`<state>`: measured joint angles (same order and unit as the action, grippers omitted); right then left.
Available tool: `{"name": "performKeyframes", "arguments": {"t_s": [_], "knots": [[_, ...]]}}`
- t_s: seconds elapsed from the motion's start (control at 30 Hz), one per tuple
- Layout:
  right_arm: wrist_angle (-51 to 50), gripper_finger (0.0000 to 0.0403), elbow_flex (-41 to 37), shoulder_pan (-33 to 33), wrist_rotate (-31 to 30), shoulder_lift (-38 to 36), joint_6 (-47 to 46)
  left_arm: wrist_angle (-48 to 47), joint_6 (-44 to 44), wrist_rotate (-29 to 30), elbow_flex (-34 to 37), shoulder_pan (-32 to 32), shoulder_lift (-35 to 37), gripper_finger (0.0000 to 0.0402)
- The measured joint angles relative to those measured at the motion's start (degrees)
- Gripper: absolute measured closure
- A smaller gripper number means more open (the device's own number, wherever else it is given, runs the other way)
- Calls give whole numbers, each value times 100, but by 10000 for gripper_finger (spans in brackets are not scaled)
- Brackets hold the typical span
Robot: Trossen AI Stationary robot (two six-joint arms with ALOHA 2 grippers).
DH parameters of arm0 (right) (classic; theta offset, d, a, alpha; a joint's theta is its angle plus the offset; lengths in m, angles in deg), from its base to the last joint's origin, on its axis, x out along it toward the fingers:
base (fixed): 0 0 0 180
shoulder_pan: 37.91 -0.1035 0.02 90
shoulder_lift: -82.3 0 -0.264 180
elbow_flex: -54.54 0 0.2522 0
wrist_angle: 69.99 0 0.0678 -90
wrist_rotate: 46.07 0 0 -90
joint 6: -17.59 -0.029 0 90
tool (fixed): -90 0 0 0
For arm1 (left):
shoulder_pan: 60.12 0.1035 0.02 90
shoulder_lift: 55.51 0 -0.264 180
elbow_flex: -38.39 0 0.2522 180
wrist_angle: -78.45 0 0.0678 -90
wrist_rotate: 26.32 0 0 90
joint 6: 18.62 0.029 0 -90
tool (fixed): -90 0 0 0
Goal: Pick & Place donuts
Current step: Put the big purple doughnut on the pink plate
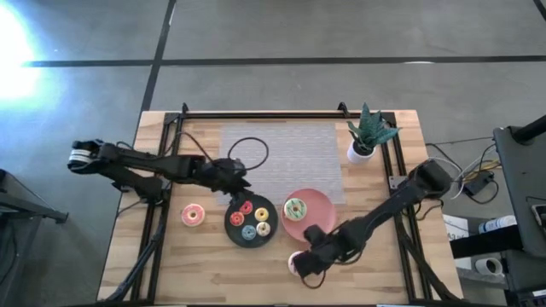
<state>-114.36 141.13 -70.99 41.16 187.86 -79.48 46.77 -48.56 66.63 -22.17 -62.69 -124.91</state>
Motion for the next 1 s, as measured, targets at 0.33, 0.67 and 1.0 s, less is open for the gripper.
{"name": "performKeyframes", "arguments": {"t_s": [0.33,0.67,1.0], "knots": [[-1378,198,1420,-58,82,1053,-51,-1,-375,-4,544,-180,553,264],[-1699,168,1451,-42,-28,1486,-155,40,-443,5,578,-492,675,264],[-1584,189,1435,13,8,1482,-318,23,-458,121,583,-731,684,264]]}}
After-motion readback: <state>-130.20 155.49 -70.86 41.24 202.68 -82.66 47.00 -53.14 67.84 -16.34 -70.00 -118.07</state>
